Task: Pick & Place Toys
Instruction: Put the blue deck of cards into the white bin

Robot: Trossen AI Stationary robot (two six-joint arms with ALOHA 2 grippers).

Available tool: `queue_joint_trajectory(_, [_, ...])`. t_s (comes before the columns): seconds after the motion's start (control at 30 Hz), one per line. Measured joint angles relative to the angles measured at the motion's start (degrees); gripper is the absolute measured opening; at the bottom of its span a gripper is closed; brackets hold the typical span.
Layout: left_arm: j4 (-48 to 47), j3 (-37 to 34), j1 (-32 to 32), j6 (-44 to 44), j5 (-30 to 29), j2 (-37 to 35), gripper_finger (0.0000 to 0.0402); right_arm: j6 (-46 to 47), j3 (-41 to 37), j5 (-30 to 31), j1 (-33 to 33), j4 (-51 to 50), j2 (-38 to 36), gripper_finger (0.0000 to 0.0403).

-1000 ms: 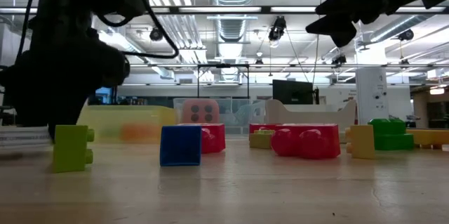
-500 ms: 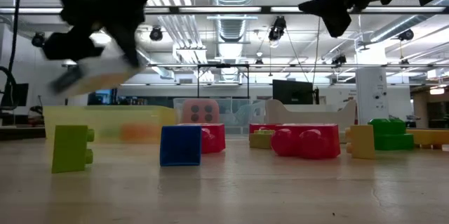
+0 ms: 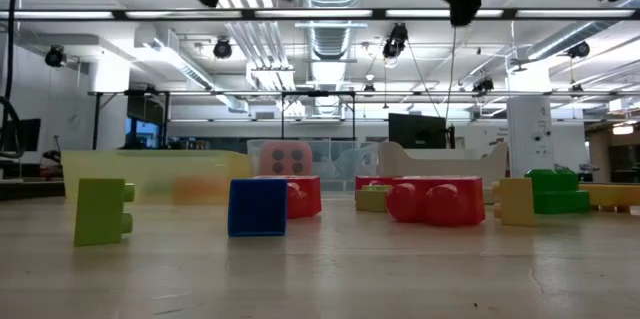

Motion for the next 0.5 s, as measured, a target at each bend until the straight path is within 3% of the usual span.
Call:
queue_joint_trajectory(0.23, [12.18, 0.02, 7.16, -0.55, 10.72, 0.00, 0.0291, -33.44, 6.30, 19.40, 7.44, 5.79, 8.42, 0.0230])
queue_joint_trajectory(0.37, [17.03, 0.02, 10.50, -1.62, 15.44, 0.15, 0.0291, -44.13, 13.56, 29.55, 8.22, 9.56, 15.99, 0.0230])
queue_joint_trajectory(0.5, [19.09, 0.02, 11.80, -2.31, 16.81, 0.15, 0.0291, -51.23, 19.84, 32.30, 8.18, 17.20, 23.10, 0.0230])
